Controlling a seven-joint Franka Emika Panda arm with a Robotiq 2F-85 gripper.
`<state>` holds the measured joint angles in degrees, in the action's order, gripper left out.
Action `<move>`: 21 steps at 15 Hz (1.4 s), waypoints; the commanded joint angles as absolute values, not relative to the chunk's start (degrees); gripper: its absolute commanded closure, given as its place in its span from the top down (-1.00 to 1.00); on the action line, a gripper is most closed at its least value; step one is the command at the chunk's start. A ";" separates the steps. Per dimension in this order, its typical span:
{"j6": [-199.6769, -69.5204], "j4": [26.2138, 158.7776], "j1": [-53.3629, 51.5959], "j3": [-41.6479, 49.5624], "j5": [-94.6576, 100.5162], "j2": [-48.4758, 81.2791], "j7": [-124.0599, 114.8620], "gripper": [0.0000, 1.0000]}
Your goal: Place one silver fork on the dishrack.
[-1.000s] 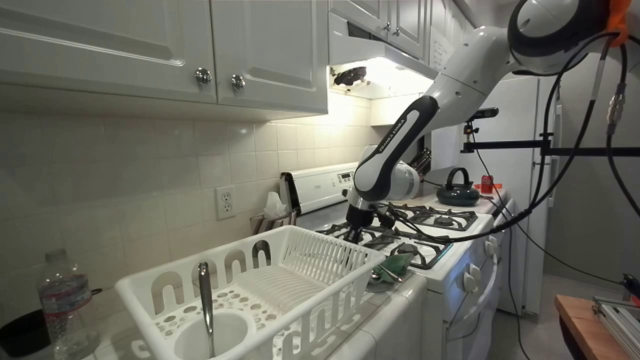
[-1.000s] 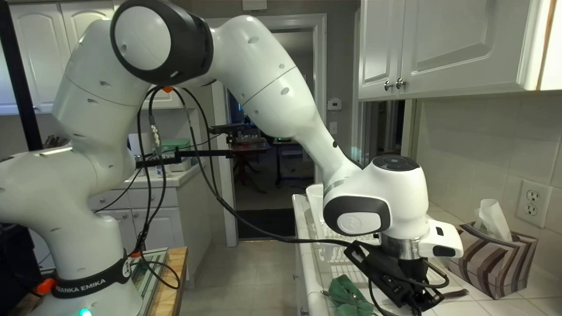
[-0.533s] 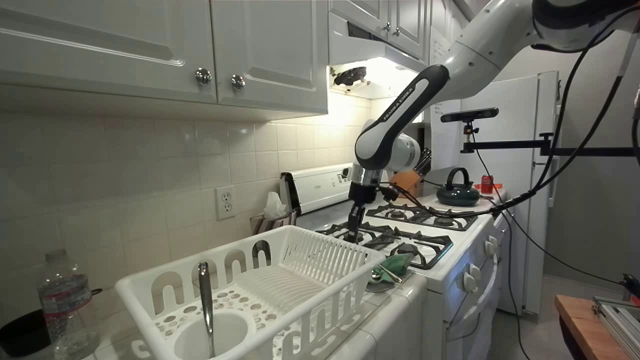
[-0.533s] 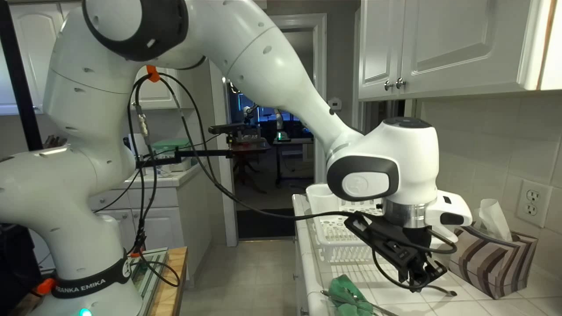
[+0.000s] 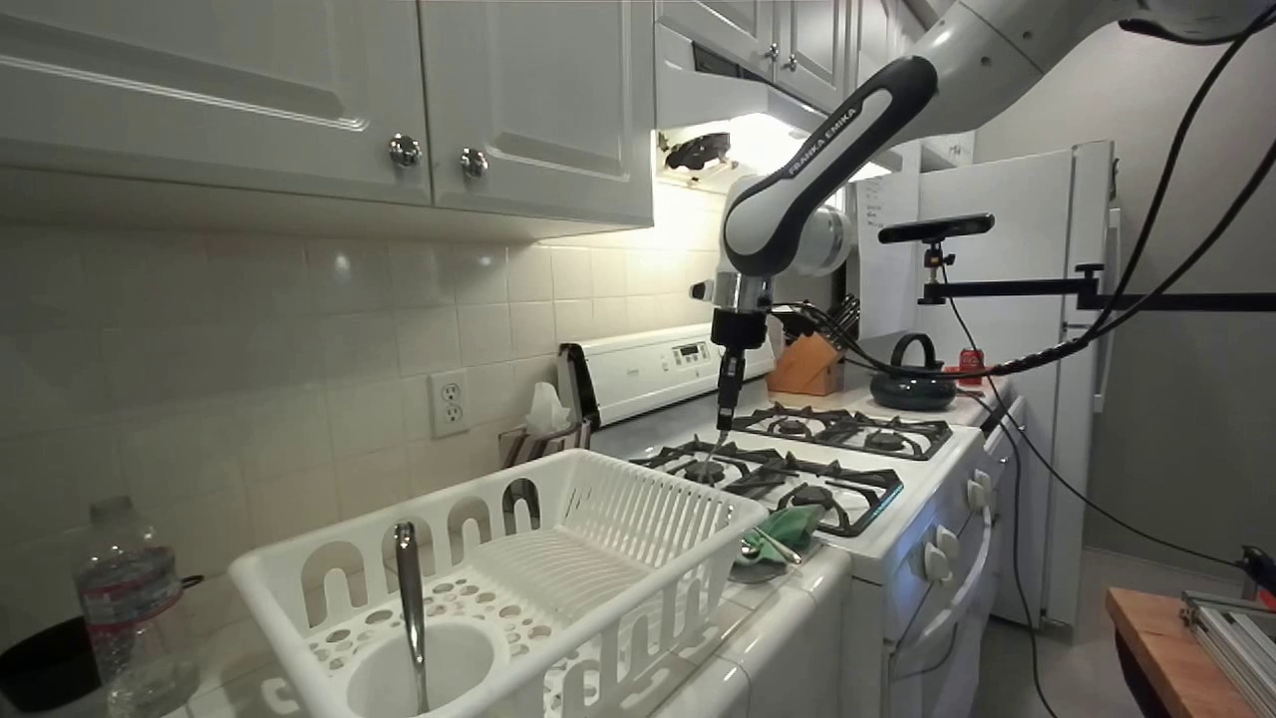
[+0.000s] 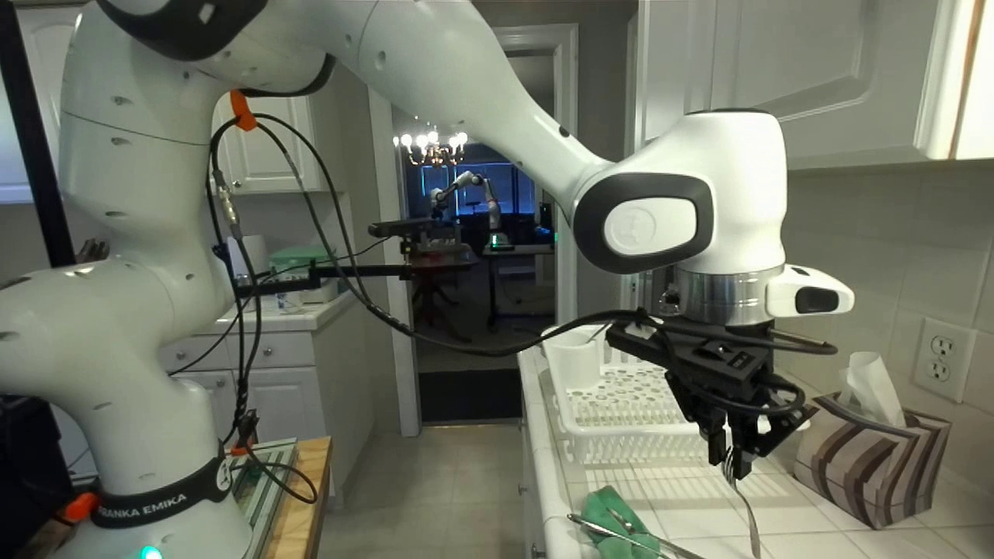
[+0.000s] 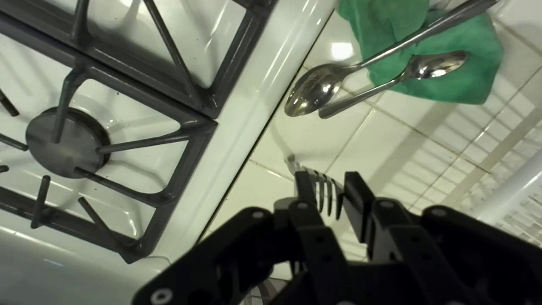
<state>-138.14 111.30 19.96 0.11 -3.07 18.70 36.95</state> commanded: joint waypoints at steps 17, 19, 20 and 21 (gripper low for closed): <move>-148.40 112.84 17.65 2.54 -4.76 24.85 34.54 0.68; -149.90 112.60 18.30 1.64 -6.08 26.80 33.72 0.96; -150.87 112.56 18.42 1.31 -6.58 27.78 33.07 0.99; -151.21 112.43 18.39 1.12 -6.90 28.64 32.01 1.00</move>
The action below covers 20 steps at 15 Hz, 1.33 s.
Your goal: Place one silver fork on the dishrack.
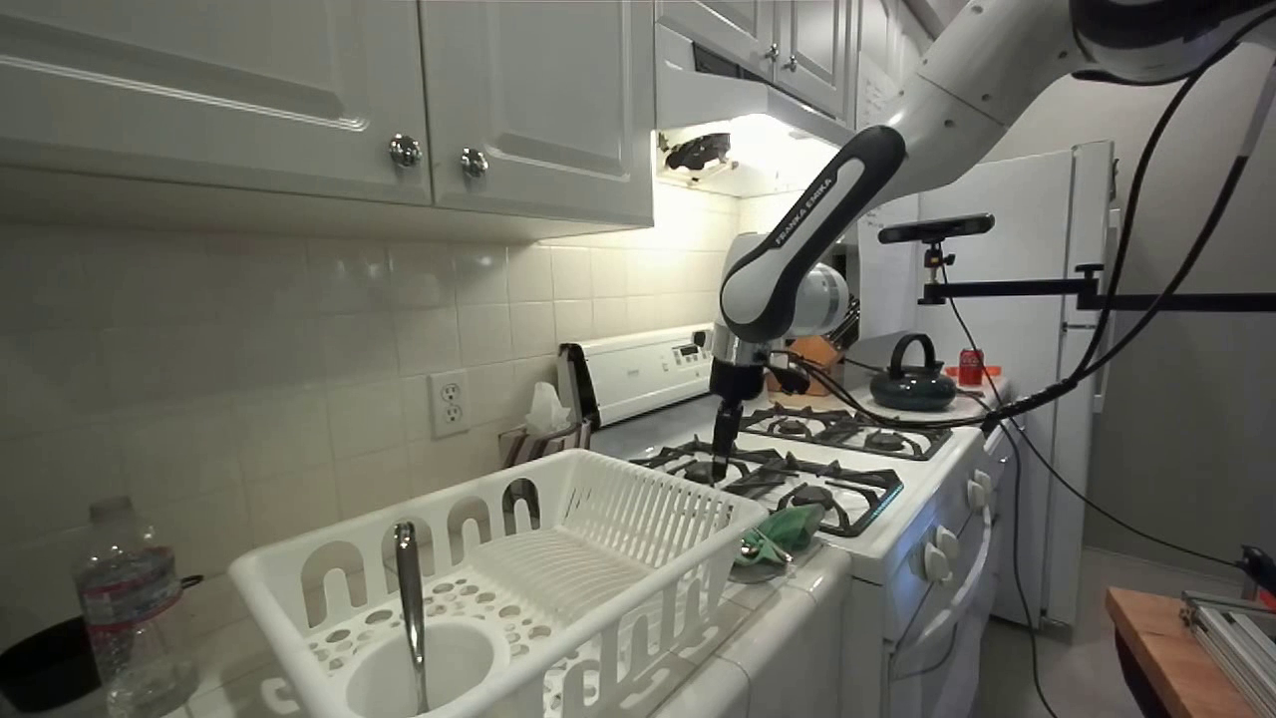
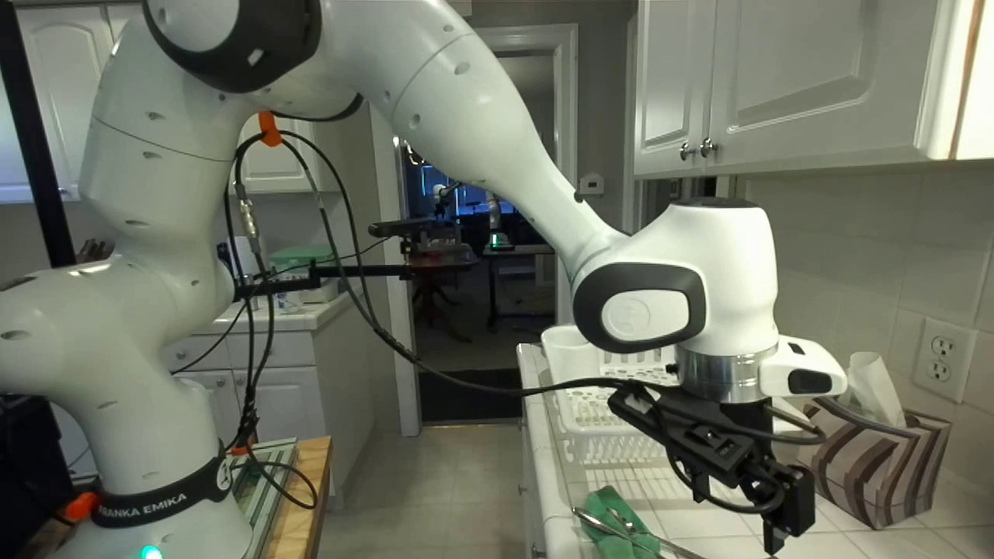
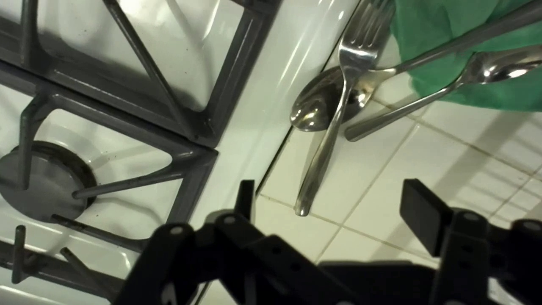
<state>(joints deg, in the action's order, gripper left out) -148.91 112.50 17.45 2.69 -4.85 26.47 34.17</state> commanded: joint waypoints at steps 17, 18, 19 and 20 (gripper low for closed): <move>-161.61 110.36 20.49 -2.70 -7.22 36.83 21.30 -0.11; -161.66 110.24 20.40 -2.59 -7.23 36.94 20.74 -0.24; -161.73 110.05 20.35 -2.49 -7.28 37.08 20.18 -0.40; -161.58 109.81 20.37 -2.50 -7.37 37.16 19.72 -0.52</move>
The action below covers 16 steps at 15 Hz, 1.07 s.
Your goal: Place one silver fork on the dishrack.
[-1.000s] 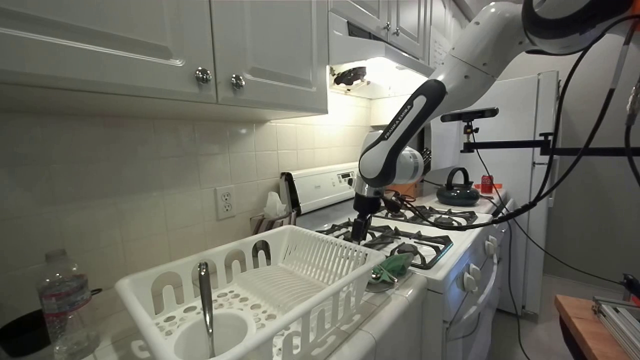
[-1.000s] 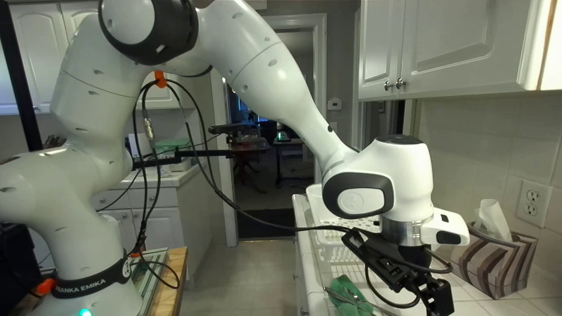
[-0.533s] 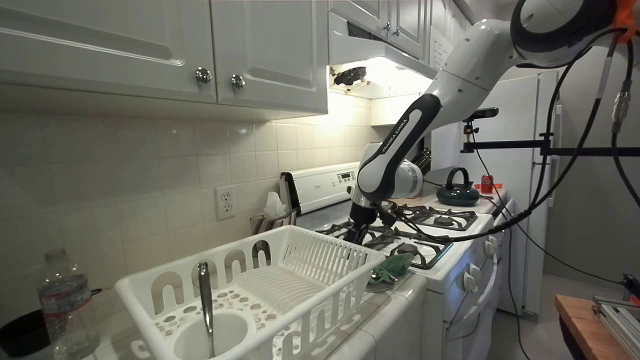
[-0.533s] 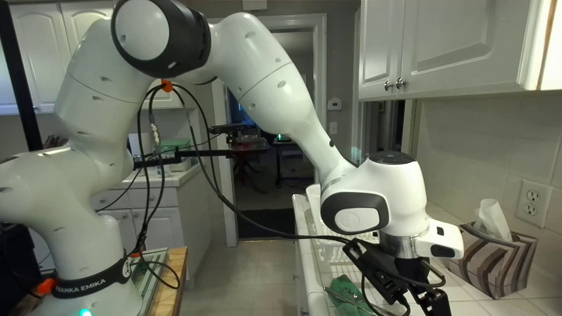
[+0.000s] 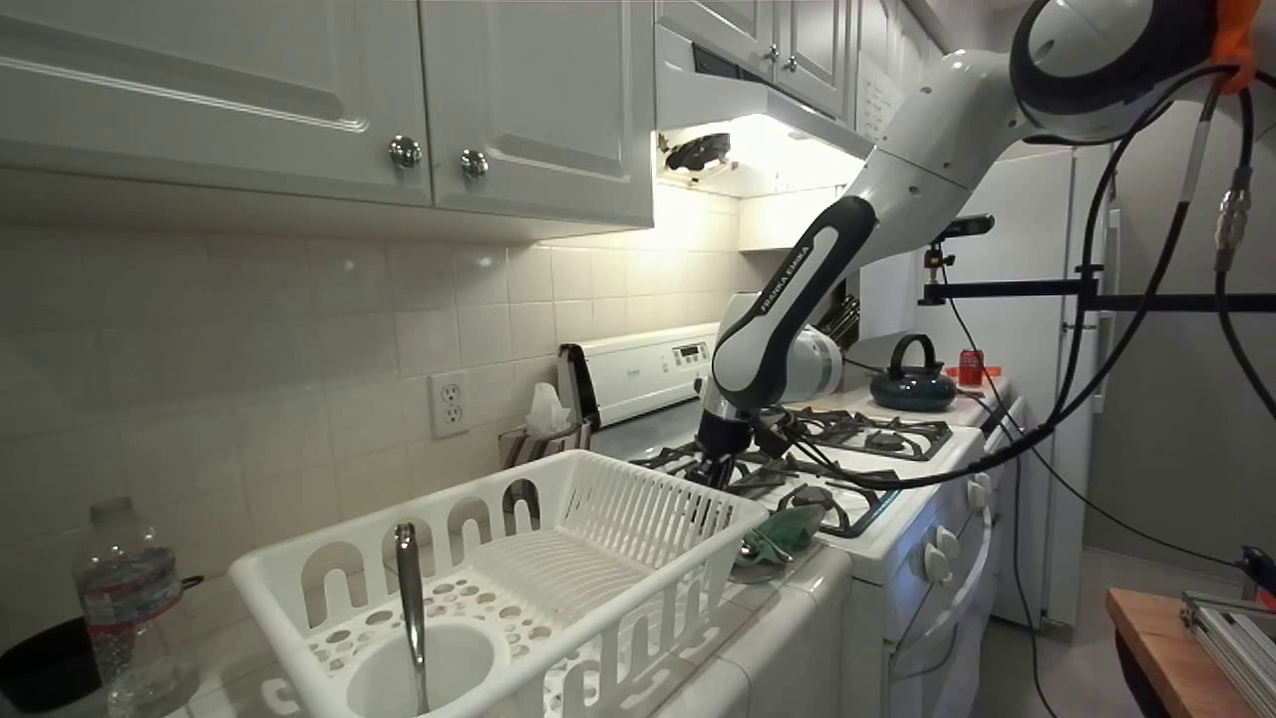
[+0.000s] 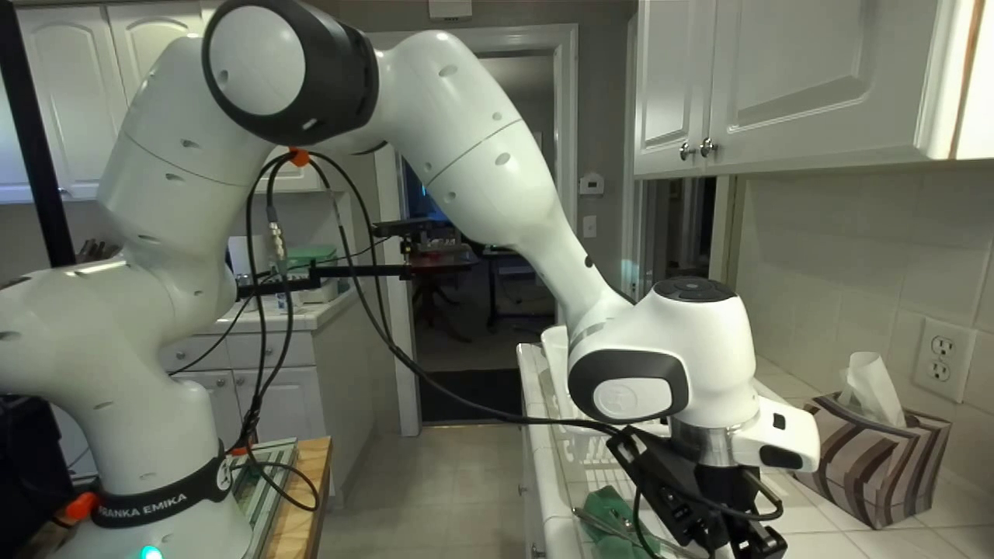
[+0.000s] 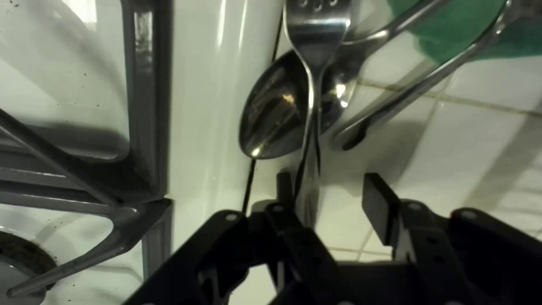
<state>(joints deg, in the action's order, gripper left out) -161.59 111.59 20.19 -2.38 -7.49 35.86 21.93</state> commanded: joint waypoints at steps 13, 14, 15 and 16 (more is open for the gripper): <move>-156.29 107.25 20.57 -2.18 -8.32 33.68 16.53 -0.92; -156.86 107.60 20.27 -1.59 -8.33 32.74 15.55 -0.92; -157.54 107.76 19.84 -0.69 -8.54 31.95 13.69 -0.92; -158.08 108.17 19.54 0.01 -8.83 30.74 11.90 -0.92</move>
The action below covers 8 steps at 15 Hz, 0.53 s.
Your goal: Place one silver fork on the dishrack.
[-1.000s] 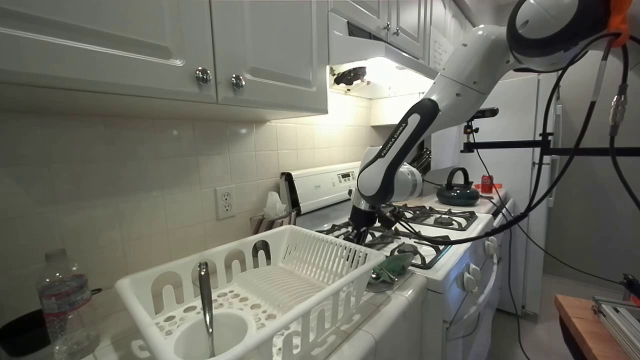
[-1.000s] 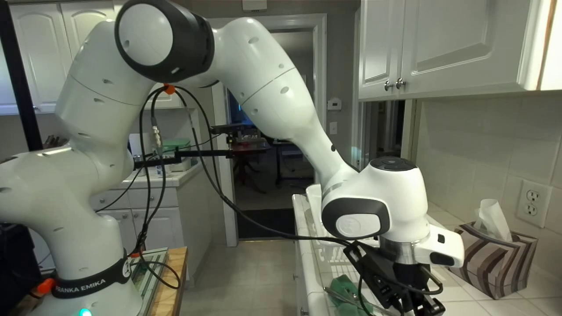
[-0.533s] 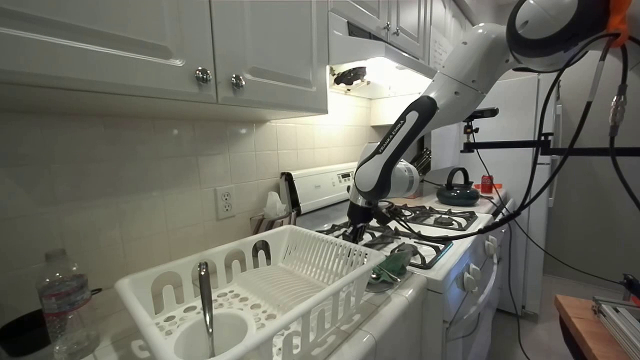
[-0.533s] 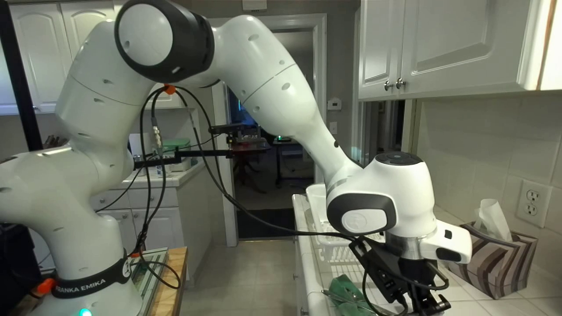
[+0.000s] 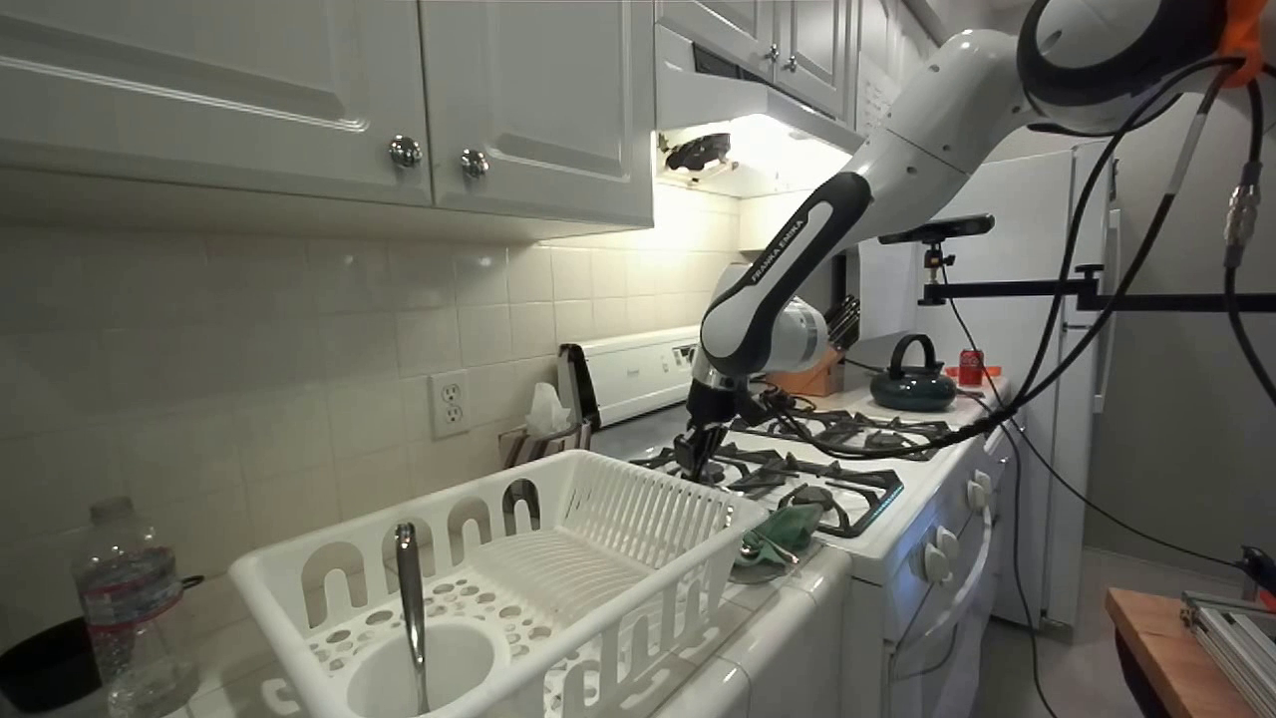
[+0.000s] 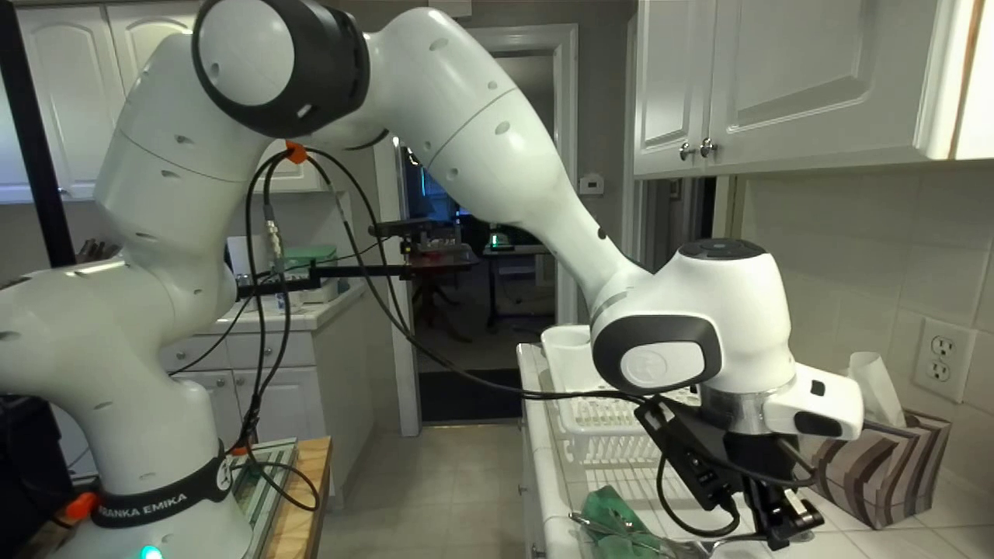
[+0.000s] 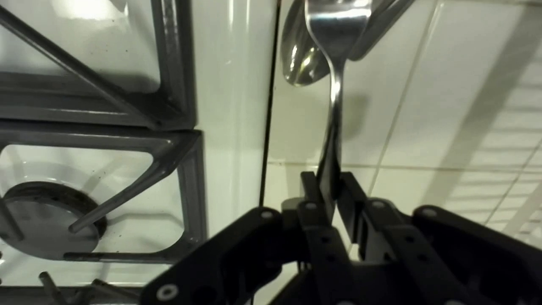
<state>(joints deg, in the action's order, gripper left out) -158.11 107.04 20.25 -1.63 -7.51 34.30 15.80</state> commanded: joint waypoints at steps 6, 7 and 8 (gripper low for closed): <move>-158.98 112.35 20.54 -2.24 -14.07 21.02 12.04 -0.92; -159.49 112.96 20.28 -2.79 -15.20 19.54 12.57 -0.92; -159.66 113.18 19.90 -3.26 -16.18 18.45 12.96 -0.92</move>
<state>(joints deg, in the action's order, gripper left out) -158.22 108.97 20.22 -1.58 -12.51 23.94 11.74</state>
